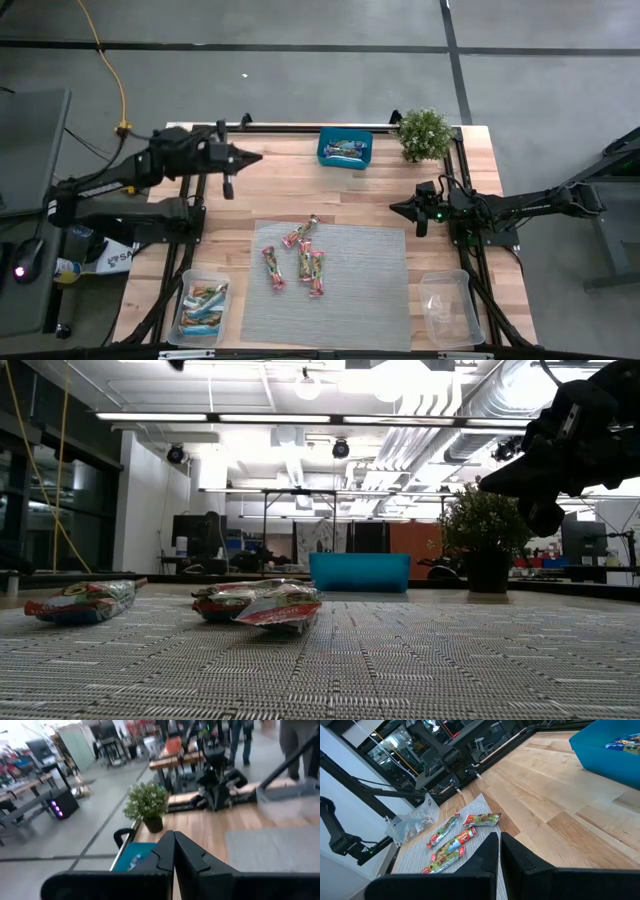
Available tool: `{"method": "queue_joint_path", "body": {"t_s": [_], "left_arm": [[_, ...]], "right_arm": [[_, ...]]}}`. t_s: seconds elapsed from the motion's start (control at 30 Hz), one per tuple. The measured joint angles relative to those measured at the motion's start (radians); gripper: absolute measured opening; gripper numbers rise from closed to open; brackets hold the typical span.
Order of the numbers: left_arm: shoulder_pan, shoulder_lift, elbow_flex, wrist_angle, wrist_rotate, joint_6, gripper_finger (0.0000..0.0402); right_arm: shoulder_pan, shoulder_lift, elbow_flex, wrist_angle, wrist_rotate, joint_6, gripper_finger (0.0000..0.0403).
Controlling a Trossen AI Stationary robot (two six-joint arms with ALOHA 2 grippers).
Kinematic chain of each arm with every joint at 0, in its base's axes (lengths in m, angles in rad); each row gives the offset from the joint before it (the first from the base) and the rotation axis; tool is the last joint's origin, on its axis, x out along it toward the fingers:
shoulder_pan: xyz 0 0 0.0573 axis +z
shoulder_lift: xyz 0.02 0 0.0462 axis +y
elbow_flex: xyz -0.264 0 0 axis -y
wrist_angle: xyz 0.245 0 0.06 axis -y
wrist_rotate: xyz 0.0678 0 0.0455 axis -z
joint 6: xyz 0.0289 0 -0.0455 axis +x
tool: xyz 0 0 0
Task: Pick and place Granola Bars by type
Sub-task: Put the red granola bar into the right transparent bin
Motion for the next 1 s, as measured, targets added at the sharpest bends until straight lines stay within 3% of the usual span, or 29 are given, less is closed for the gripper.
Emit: {"method": "queue_joint_path", "body": {"t_s": [0.3, 0.67, 0.8, 1.0], "left_arm": [[0.000, -0.221, -0.365, 0.352, 0.078, -0.143, 0.0000], [0.000, -0.290, -0.682, 0.891, 0.105, -0.266, 0.0000], [0.000, -0.317, -0.739, 0.937, 0.122, -0.310, 0.0000], [0.000, -0.377, -0.775, 0.870, 0.113, -0.344, 0.0000]], "right_arm": [[0.000, 0.000, 0.000, 0.000, 0.000, 0.000, 0.0000], [0.000, 0.000, 0.000, 0.000, 0.000, 0.000, 0.0000], [0.000, 0.000, 0.000, 0.000, 0.000, 0.000, 0.0000], [0.000, 0.000, 0.000, 0.000, 0.000, 0.000, 0.0000]]}}
